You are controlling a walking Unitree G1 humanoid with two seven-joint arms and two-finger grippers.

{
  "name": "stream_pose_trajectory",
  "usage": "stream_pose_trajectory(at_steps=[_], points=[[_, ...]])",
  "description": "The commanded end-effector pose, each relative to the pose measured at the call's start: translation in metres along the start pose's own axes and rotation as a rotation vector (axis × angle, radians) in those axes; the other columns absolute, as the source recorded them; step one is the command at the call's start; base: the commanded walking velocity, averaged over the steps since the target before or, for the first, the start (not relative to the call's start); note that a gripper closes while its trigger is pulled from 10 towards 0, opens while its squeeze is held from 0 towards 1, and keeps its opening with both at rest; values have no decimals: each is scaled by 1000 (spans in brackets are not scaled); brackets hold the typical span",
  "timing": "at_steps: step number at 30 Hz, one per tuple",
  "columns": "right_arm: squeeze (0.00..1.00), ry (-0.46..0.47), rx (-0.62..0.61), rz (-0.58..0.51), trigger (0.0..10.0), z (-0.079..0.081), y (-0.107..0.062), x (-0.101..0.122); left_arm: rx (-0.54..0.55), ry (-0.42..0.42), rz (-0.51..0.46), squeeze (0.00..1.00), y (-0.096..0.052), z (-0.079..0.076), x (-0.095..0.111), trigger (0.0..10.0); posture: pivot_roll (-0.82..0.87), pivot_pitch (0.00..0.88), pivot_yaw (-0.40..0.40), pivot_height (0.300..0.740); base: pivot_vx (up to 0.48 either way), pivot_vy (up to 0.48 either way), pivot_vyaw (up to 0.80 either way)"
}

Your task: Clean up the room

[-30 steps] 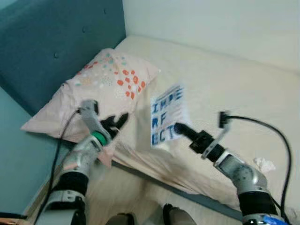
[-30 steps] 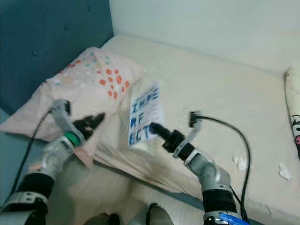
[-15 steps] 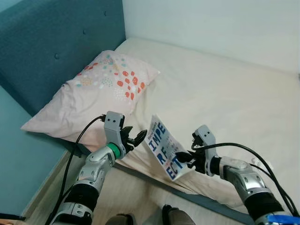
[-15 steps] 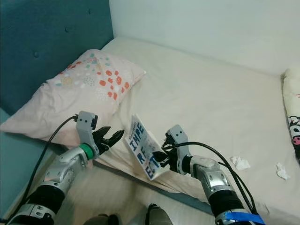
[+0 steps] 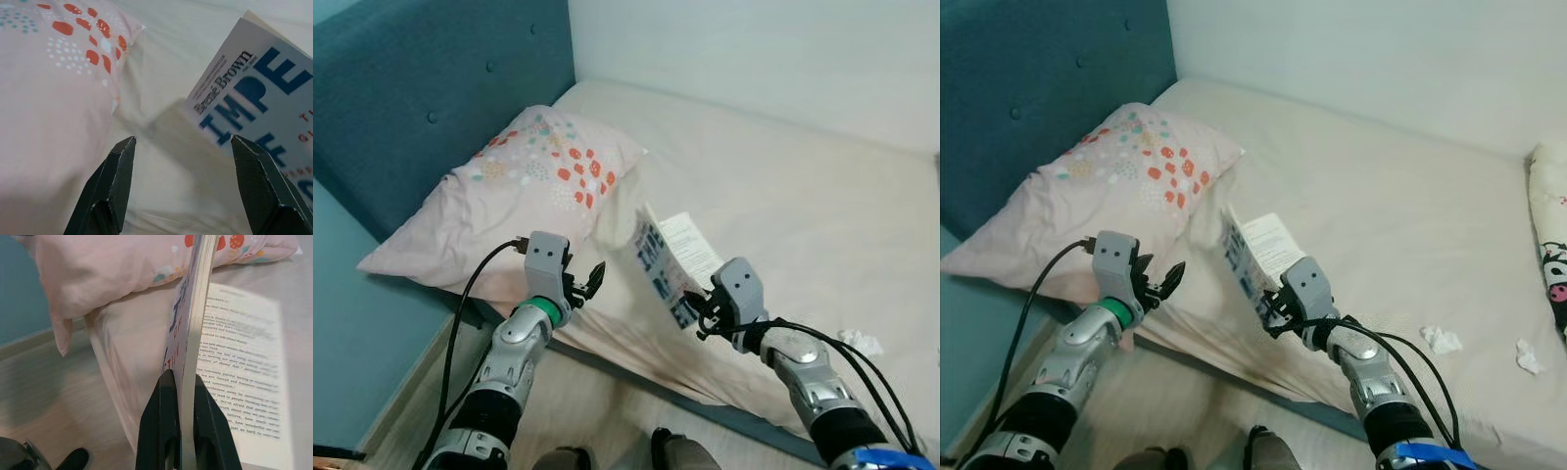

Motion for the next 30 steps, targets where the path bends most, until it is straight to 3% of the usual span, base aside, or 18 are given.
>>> stream_pose_trajectory(at_steps=[1, 2, 3, 7, 22, 24, 30], points=[[0, -8, 0, -7, 9255, 4, 1, -2, 23, -1, 30, 0, -2, 1, -10, 10000, -33, 93, 43, 740, 0, 0, 0], [0, -8, 0, -7, 9255, 4, 1, -2, 23, -1, 30, 0, -2, 1, -10, 10000, -33, 93, 43, 740, 0, 0, 0], [0, -13, 43, -7, 10000, 11, 1, -4, 35, -7, 35, 0, -2, 2, -12, 10000, -31, 96, 45, 740, 0, 0, 0], [0, -74, 154, 31, 10000, 26, -2, -13, 38, -6, 46, 0, -1, 0, -16, 10000, -30, 96, 45, 740, 0, 0, 0], [0, -130, 84, 59, 10000, 8, -4, -16, 49, 1, 42, 0, 0, 0, -16, 10000, -32, 93, 45, 740, 0, 0, 0], [0, -118, 34, 27, 10000, 3, -2, -11, 54, 20, 41, 0, -1, 2, -17, 10000, -29, 94, 42, 740, 0, 0, 0], [0, -128, 44, -16, 10000, 5, 0, -5, 63, 23, 37, 0, -2, 4, -17, 10000, -24, 97, 39, 740, 0, 0, 0]])
Point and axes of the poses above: a point about 5 cm out from each wrist's last joint towards the gripper, its own y axis pointing out of the wrist towards the gripper, its own x axis along the axis of the wrist's last joint, z = x × y, the point moved 5 cm from there along y, pointing out of the wrist towards the gripper, and after that the axes turned 8 degrees about -y, right-handed, at the moved point
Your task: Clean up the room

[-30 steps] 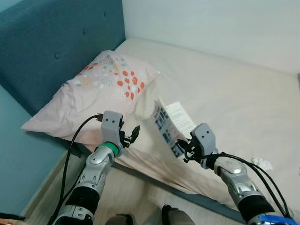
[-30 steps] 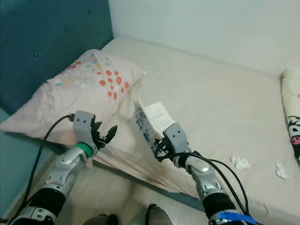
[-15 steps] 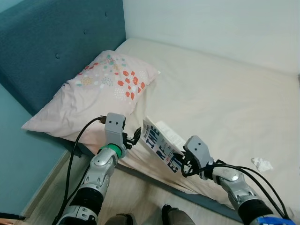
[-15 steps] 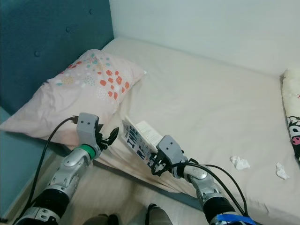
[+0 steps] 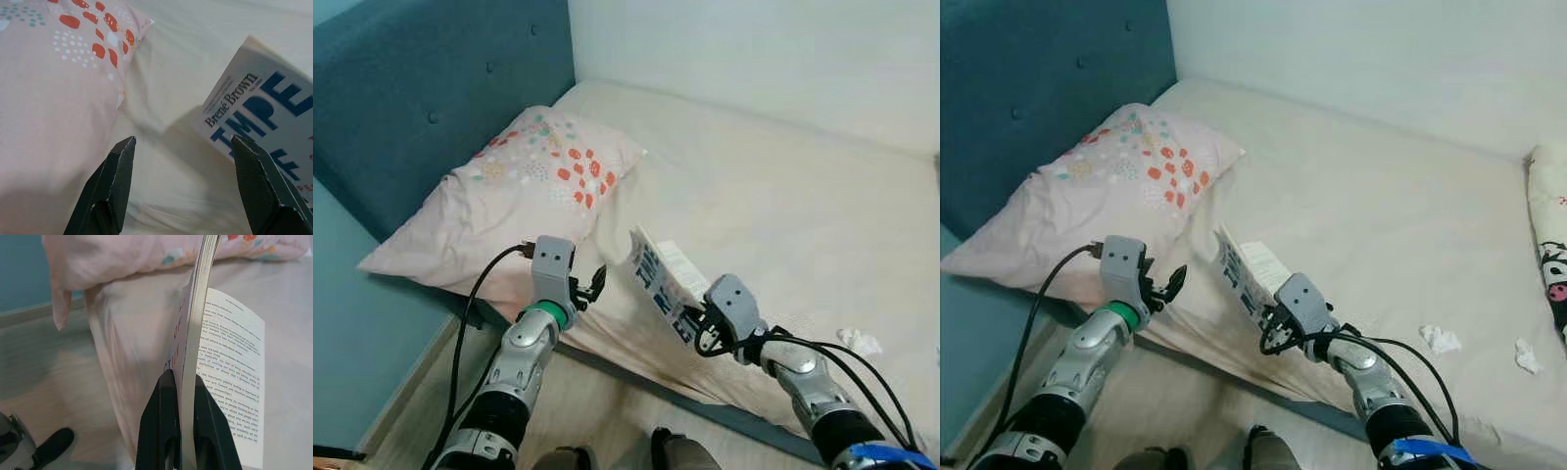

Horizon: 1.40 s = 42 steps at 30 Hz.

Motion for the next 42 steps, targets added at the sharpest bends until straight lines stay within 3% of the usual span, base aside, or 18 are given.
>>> stream_pose_trajectory(at_steps=[1, 3, 6, 16, 24, 42], points=[[0, -9, -3, -38, 10000, -1, 1, 6, 15, 8, 27, 0, -3, 4, -9, 10000, -24, 97, 39, 740, 0, 0, 0], [0, -53, 57, -54, 10000, 5, 2, 9, 16, 10, 25, 0, -3, 4, -9, 10000, -19, 104, 43, 740, 0, 0, 0], [0, -199, 192, -56, 10000, 11, 3, 14, 13, 21, 23, 0, -3, 5, -7, 10000, -15, 111, 46, 740, 0, 0, 0], [0, -413, 252, 9, 10000, -1, 5, 14, 13, 37, 19, 0, -4, 5, -7, 10000, 1, 123, 32, 740, 0, 0, 0], [0, -356, 117, -10, 10000, -20, 9, 22, 33, 26, 25, 0, -8, 9, -11, 10000, 5, 113, 24, 740, 0, 0, 0], [0, -332, 78, -51, 10000, -18, 12, 27, 35, 17, 31, 0, -8, 8, -12, 10000, 1, 104, 26, 730, 0, 0, 0]])
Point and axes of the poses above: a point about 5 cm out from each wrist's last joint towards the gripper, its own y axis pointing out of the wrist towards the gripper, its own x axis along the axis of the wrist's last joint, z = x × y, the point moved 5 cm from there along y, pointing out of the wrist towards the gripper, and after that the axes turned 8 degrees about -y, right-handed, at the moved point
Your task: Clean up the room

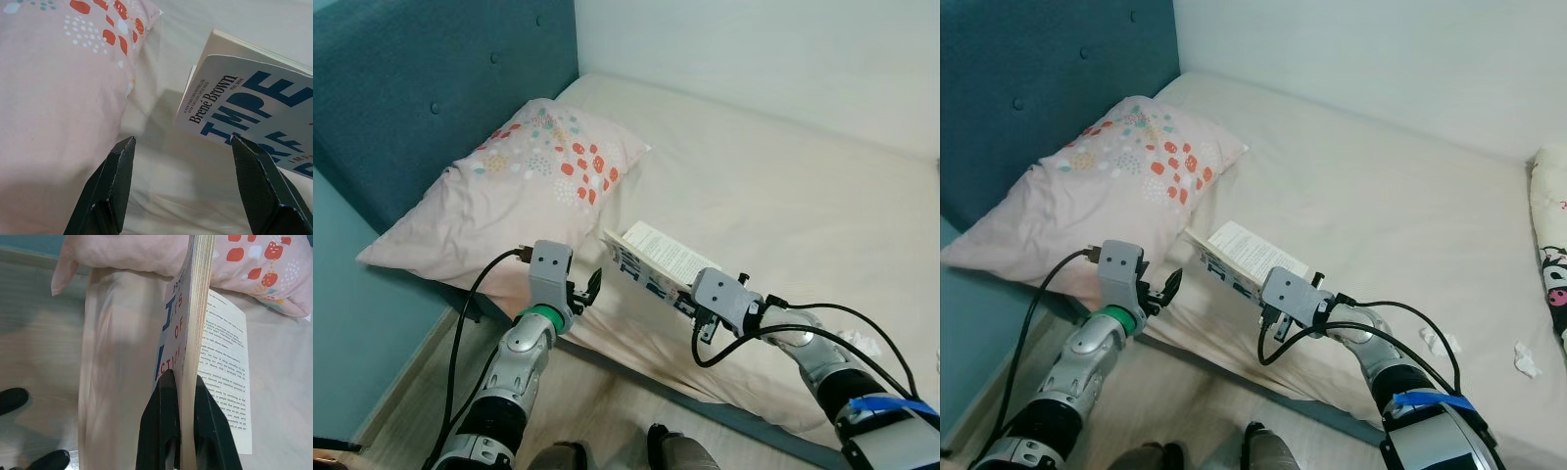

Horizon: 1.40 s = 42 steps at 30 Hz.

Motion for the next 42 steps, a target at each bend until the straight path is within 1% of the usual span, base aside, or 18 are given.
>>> stream_pose_trajectory(at_steps=[1, 12, 16, 17, 21, 22, 24, 25, 28, 32, 37, 42], points=[[0, 18, -45, -27, 10000, -6, -1, 3, 13, -6, 24, 0, -3, 3, -7, 10000, 1, 107, 27, 725, 0, 0, 0], [0, 34, -70, -41, 10000, -9, 1, 6, 18, -6, 32, 0, -4, 5, -9, 10000, 5, 119, 27, 700, 0, 0, 0], [0, 55, -80, -48, 10000, -10, 2, 7, 23, -3, 37, 0, -5, 7, -10, 10000, 11, 126, 33, 685, 0, 0, 0], [0, 66, -92, -51, 10000, -11, 2, 7, 22, 0, 40, 0, -6, 7, -11, 10000, 10, 136, 46, 680, 0, 0, 0], [0, 73, -101, -53, 10000, -13, 2, 8, 21, 1, 42, 0, -6, 7, -11, 10000, 10, 136, 46, 675, 0, 0, 0], [0, 80, -110, -58, 10000, -14, 2, 8, 20, 3, 43, 0, -7, 7, -11, 10000, 9, 148, 52, 675, 0, 0, 0], [0, 107, -135, -67, 10000, -22, 2, 11, 9, 12, 31, 0, -5, 5, -6, 10000, 10, 182, 55, 675, 0, 0, 0], [0, 107, -135, -67, 10000, -22, 2, 11, 9, 12, 31, 0, -5, 5, -6, 10000, 10, 182, 55, 675, 0, 0, 0], [0, 129, -152, -81, 10000, -30, 3, 15, -9, 25, -2, 0, -3, 2, 5, 10000, 16, 214, 55, 675, 0, 0, 0], [0, 126, -153, -85, 10000, -30, 4, 16, -13, 25, -13, 0, -3, 1, 9, 10000, 17, 225, 55, 670, 0, 0, 0], [0, 125, -145, -108, 10000, -31, 5, 21, -47, 54, -38, 0, -5, -4, 17, 10000, 16, 262, 53, 650, 0, 0, 0], [0, 124, -139, -119, 10000, -32, 6, 23, -42, 52, -42, 0, -7, -3, 19, 10000, 18, 278, 48, 646, 0, 0, 0]])
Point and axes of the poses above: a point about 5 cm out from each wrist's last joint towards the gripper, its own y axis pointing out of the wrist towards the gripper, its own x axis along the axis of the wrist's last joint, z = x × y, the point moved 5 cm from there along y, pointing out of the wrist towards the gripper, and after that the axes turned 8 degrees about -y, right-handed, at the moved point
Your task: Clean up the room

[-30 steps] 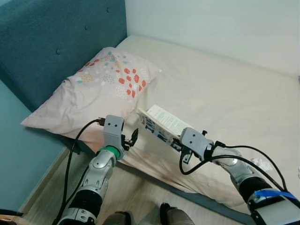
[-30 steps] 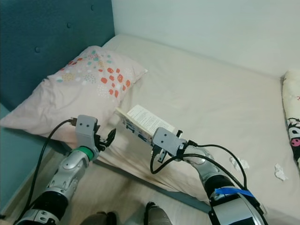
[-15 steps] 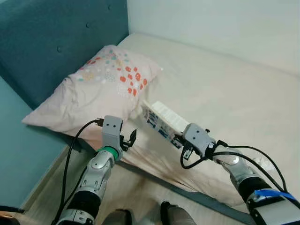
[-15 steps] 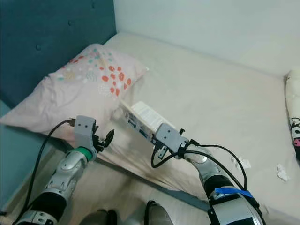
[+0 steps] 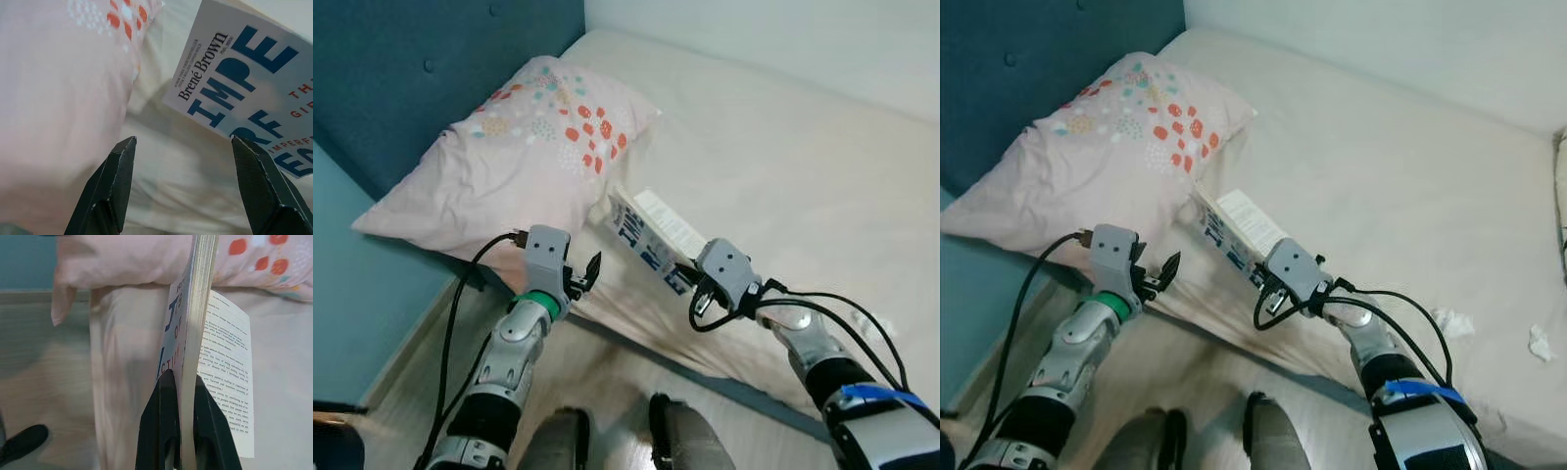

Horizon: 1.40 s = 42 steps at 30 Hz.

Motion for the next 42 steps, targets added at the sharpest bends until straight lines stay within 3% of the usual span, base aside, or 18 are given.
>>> stream_pose_trajectory(at_steps=[1, 8, 26, 33, 36, 40, 42], points=[[0, 1, -9, -23, 10000, -3, 0, 4, -1, 1, 41, 0, -5, -1, -12, 10000, 18, 278, 48, 646, 0, 0, 0], [0, -7, 13, -20, 10000, -4, 1, 5, 17, -11, 34, 0, -8, 0, -9, 10000, 14, 294, 39, 646, 0, 0, 0], [0, -71, -29, -5, 10000, -38, -5, 12, 7, -13, 23, 0, -15, -8, 0, 10000, 27, 326, 30, 631, 0, 0, 0], [0, -100, -45, -14, 10000, -56, -3, 22, 10, -19, 12, 0, -17, -7, 6, 10000, 30, 340, 15, 631, 0, 0, 0], [0, -126, -8, -29, 10000, -66, 5, 37, 26, -25, -13, 0, -19, -2, 14, 10000, 32, 346, 0, 631, 0, 0, 0], [0, -137, 25, -40, 10000, -66, 9, 44, 34, -25, -21, 0, -21, 1, 16, 10000, 39, 346, -13, 631, 0, 0, 0], [0, -185, 85, -40, 10000, -63, 15, 52, 45, -24, -26, 0, -23, 4, 18, 10000, 41, 342, -20, 631, 0, 0, 0]])
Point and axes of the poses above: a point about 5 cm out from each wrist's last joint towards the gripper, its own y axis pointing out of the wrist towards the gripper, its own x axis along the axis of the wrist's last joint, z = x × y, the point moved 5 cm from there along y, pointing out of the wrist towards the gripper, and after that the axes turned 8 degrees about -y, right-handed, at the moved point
